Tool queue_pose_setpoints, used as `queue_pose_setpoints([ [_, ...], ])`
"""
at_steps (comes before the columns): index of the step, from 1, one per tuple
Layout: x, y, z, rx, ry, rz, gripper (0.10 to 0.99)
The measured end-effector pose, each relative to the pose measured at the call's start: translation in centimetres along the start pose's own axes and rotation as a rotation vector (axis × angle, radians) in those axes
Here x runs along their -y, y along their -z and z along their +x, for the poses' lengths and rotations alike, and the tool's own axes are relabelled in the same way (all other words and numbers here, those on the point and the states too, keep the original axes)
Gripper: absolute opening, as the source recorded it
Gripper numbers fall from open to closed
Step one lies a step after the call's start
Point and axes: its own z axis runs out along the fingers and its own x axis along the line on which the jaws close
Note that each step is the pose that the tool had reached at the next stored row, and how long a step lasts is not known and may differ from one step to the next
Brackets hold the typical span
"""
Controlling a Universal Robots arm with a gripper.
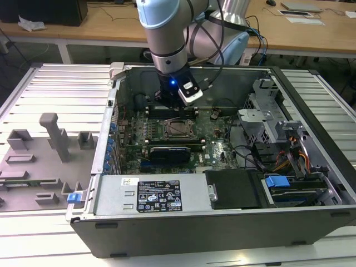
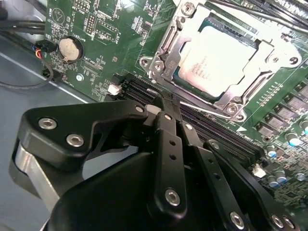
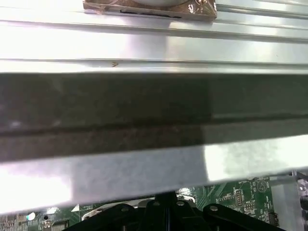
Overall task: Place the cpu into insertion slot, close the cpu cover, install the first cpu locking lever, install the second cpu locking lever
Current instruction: 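Install the first cpu locking lever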
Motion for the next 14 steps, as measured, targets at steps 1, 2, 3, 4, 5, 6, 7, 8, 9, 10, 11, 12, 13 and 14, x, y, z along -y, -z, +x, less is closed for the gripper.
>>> queue_pose_setpoints([
  [1, -0.06, -0.02, 0.01, 0.0008, -0.005, 0.001, 0.106],
  [2, -0.11, -0.04, 0.02, 0.0015, -0.01, 0.002, 0.106],
  [3, -0.16, -0.05, 0.02, 0.0024, -0.017, 0.004, 0.106],
  [4, -0.19, -0.07, 0.03, 0.0031, -0.022, 0.005, 0.106],
  [5, -0.22, -0.08, 0.03, 0.0038, -0.026, 0.006, 0.106],
  [6, -0.26, -0.09, 0.04, 0.0046, -0.032, 0.008, 0.106],
  [7, -0.29, -0.1, 0.05, 0.0055, -0.038, 0.009, 0.106],
  [8, -0.31, -0.1, 0.07, 0.0063, -0.044, 0.011, 0.106],
  [9, -0.32, -0.12, 0.09, 0.0077, -0.053, 0.013, 0.106],
  [10, -0.32, -0.12, 0.11, 0.0087, -0.06, 0.014, 0.106],
  [11, -0.32, -0.12, 0.16, 0.0099, -0.07, 0.017, 0.106],
  [12, -0.32, -0.11, 0.23, 0.0108, -0.076, 0.018, 0.106],
  [13, -0.33, -0.11, 0.3, 0.0116, -0.082, 0.02, 0.106],
  [14, -0.34, -0.11, 0.37, 0.0122, -0.086, 0.021, 0.106],
])
